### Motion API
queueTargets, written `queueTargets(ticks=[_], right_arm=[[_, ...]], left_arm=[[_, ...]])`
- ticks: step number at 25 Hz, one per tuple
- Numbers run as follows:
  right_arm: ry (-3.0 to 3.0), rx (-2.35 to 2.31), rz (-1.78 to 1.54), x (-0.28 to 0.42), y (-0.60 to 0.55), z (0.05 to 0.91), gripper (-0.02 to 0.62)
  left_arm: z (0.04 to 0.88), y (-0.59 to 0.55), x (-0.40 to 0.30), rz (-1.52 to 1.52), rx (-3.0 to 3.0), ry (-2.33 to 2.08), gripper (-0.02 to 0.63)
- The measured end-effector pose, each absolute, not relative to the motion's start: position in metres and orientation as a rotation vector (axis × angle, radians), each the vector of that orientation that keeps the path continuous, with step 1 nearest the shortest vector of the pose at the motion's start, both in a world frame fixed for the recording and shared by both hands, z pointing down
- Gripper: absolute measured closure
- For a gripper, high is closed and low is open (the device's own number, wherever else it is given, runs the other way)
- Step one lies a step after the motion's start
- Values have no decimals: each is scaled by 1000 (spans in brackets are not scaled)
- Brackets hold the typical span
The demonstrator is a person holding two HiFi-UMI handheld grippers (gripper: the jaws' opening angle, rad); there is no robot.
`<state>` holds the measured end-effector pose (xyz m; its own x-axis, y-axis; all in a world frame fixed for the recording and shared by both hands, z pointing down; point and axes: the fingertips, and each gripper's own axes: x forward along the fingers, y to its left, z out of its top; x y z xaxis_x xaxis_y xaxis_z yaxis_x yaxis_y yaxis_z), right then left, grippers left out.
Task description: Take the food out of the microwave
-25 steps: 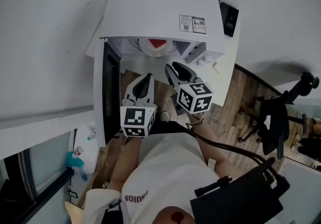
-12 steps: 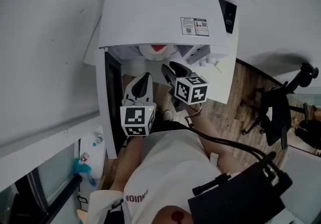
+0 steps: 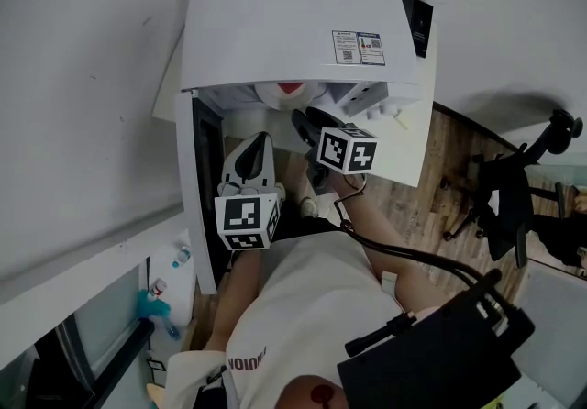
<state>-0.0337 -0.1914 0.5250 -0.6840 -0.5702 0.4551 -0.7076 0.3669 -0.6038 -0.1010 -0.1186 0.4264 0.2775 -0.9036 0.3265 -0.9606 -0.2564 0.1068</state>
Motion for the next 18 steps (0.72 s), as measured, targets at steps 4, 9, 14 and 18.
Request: queueTargets(ticks=[4, 9, 14, 18], right_arm=[[-2416, 1185, 1274, -34, -197, 534, 436], [-2365, 1232, 1322, -31, -202, 543, 436], [-2344, 1241, 1398, -32, -205, 550, 436], [-2336, 1241, 1426, -35, -207, 554, 436]], left_arm=[[425, -121, -107, 290, 2261, -1719, 592], [426, -125, -112, 301, 2255, -1725, 592], [425, -128, -117, 305, 2251, -1734, 592], [424, -130, -121, 314, 2250, -1746, 592]])
